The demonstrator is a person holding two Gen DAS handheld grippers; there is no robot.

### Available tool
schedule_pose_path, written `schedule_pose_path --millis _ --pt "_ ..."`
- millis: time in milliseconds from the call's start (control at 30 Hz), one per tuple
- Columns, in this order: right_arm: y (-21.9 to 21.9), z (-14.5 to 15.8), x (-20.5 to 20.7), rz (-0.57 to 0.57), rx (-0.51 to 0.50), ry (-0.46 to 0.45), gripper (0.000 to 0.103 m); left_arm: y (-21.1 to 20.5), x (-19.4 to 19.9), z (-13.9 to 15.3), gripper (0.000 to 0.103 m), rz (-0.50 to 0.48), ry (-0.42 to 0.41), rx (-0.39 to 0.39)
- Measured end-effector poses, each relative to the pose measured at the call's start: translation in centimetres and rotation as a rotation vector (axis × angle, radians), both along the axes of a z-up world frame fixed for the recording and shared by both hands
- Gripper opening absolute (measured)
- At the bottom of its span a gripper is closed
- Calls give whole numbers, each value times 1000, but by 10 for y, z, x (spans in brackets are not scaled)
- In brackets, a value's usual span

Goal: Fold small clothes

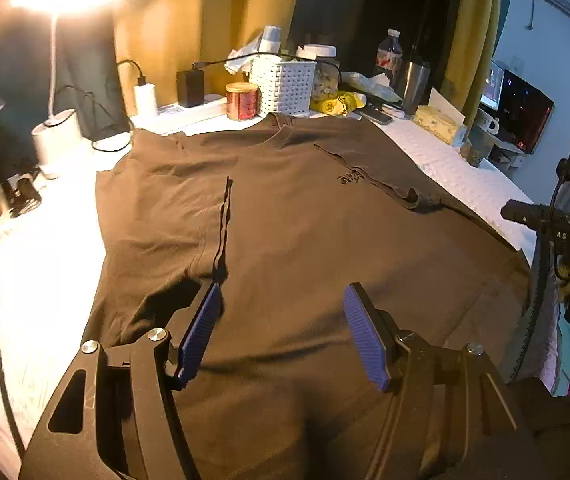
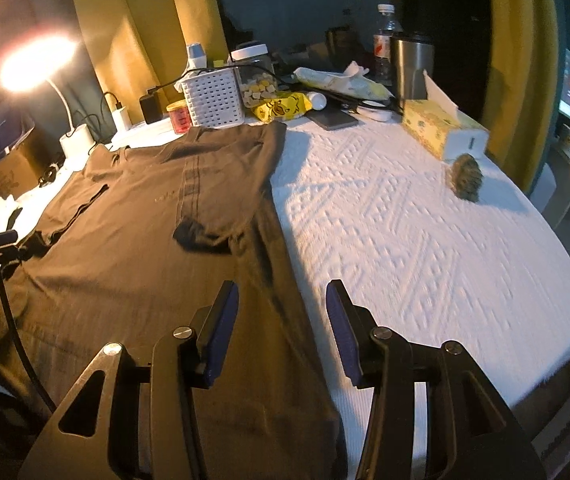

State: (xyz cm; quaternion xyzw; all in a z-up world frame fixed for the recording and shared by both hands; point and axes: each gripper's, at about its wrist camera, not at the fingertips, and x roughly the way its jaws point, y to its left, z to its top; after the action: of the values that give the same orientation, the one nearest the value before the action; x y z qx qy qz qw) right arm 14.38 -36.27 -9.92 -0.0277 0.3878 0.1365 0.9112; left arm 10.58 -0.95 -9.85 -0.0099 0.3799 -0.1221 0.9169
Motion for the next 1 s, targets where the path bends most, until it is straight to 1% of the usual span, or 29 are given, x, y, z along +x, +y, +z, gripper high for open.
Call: schedule_pose_path --millis 200,400,667,767,833,900,933,967,1000 --pt "-11 -12 -33 -26 -8 9 48 3 -31 -7 64 39 -15 16" --pt "-14 -25 -57 -22 -28 24 48 11 -56 -17 64 74 -8 31" --pt "-18 -38 -63 -33 -51 42 48 37 -89 -30 64 165 4 75" --pt "-13 -40 -65 -16 -63 30 48 51 -100 -32 64 217 3 92" --pt "-8 -40 -66 5 -69 28 38 59 -107 -32 64 249 -4 97" --pt "-3 -40 -66 14 -88 24 32 65 -111 -33 64 270 -8 104" --pt "-1 -41 -67 23 -98 23 22 67 -112 -34 64 278 -6 106" --pt "1 -42 -67 27 -105 25 17 70 -113 -36 63 291 -1 110" --pt "2 -42 -67 29 -108 26 16 71 -114 -38 59 296 3 112"
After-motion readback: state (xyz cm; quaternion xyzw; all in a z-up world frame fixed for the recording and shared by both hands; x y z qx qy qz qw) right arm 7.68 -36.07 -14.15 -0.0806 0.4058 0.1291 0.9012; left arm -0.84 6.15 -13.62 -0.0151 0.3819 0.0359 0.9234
